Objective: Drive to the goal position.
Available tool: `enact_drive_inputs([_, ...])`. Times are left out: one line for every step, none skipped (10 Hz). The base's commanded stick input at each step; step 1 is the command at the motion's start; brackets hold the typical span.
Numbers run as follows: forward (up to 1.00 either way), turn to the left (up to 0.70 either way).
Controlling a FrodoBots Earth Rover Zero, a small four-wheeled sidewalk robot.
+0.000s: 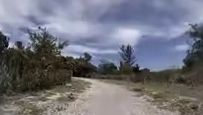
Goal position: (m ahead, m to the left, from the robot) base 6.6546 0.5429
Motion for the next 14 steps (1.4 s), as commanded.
enact_drive_inputs([0.85,0.00])
enact_drive_inputs([0.85,0.00])
enact_drive_inputs([0.85,0.00])
enact_drive_inputs([0.85,0.00])
enact_drive_inputs([0.85,0.00])
enact_drive_inputs([0.85,0.00])
enact_drive_inputs([0.85,0.00])
enact_drive_inputs([0.85,0.00])
enact_drive_inputs([0.85,0.00])
enact_drive_inputs([0.85,0.00])
enact_drive_inputs([0.85,0.00])
enact_drive_inputs([0.85,0.00])
enact_drive_inputs([0.85,0.00])
enact_drive_inputs([0.85,0.00])
